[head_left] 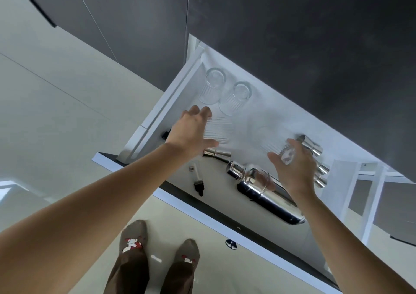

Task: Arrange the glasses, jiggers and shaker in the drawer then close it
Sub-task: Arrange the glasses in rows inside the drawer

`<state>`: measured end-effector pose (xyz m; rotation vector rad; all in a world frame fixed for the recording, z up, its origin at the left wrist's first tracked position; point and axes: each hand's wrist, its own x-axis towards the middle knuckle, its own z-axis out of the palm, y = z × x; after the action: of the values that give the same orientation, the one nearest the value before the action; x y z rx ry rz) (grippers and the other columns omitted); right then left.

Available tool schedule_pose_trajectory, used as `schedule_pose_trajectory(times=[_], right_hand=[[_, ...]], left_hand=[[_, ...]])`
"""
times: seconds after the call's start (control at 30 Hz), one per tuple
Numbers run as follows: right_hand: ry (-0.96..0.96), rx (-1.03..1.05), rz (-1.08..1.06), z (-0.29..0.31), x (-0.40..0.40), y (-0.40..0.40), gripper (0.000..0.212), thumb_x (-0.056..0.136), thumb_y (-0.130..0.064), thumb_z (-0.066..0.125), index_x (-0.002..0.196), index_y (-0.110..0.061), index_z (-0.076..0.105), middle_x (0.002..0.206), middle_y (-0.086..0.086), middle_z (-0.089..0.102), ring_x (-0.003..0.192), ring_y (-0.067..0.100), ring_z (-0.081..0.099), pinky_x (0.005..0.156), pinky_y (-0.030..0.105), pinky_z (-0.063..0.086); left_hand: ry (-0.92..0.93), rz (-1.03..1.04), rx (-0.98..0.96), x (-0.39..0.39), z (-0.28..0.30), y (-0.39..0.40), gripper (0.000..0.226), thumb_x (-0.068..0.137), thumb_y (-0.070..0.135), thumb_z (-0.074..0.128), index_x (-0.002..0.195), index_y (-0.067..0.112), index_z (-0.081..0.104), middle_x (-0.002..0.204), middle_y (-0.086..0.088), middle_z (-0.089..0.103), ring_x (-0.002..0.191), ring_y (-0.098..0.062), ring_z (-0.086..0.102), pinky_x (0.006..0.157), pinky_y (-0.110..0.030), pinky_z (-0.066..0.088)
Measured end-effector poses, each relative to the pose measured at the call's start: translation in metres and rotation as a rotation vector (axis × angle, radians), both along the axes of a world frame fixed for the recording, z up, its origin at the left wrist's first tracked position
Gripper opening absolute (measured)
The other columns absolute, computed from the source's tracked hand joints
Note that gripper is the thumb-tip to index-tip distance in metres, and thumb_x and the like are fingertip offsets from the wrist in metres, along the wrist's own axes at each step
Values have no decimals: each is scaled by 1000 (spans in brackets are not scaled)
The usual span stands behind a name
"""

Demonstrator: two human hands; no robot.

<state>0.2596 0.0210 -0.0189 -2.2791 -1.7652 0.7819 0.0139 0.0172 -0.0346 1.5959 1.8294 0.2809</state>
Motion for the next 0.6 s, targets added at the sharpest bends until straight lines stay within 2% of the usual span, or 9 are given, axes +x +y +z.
schedule_pose_trajectory(times=[0.07,0.13,0.3,0.43,0.6], right_hand=[[-3,11,71,7,-17,5,57,81,-24,73,131,-13,49,126,19,50,100,20,45,79,30,44],[-22,12,141,10,-34,10,56,80,-22,74,129,-12,49,122,18,49,95,16,43,78,30,45],[-50,-15,260,6,-68,22,55,78,-18,73,125,-11,47,121,14,48,108,29,51,90,37,46],[-98,-17,333,1,-89,30,52,78,-15,71,123,-9,47,121,13,48,108,28,50,85,30,41],[-124,-10,383,-6,-106,37,49,77,-15,70,121,-7,49,119,15,50,108,33,52,87,37,46]], left_hand=[[43,17,12,-7,1,3,67,70,36,81,126,13,50,115,-10,54,109,-29,50,87,-44,52],[81,24,12,-10,1,7,68,70,35,81,126,12,50,116,-11,53,112,-31,48,88,-44,52],[162,8,3,-11,0,21,68,71,31,81,124,4,47,121,-14,54,118,-32,45,91,-37,47],[235,-6,7,-9,0,34,67,72,24,80,125,2,46,122,-17,55,119,-33,44,92,-36,44],[282,17,2,-9,-2,43,63,72,16,80,123,1,46,123,-18,54,124,-35,42,86,-39,49]])
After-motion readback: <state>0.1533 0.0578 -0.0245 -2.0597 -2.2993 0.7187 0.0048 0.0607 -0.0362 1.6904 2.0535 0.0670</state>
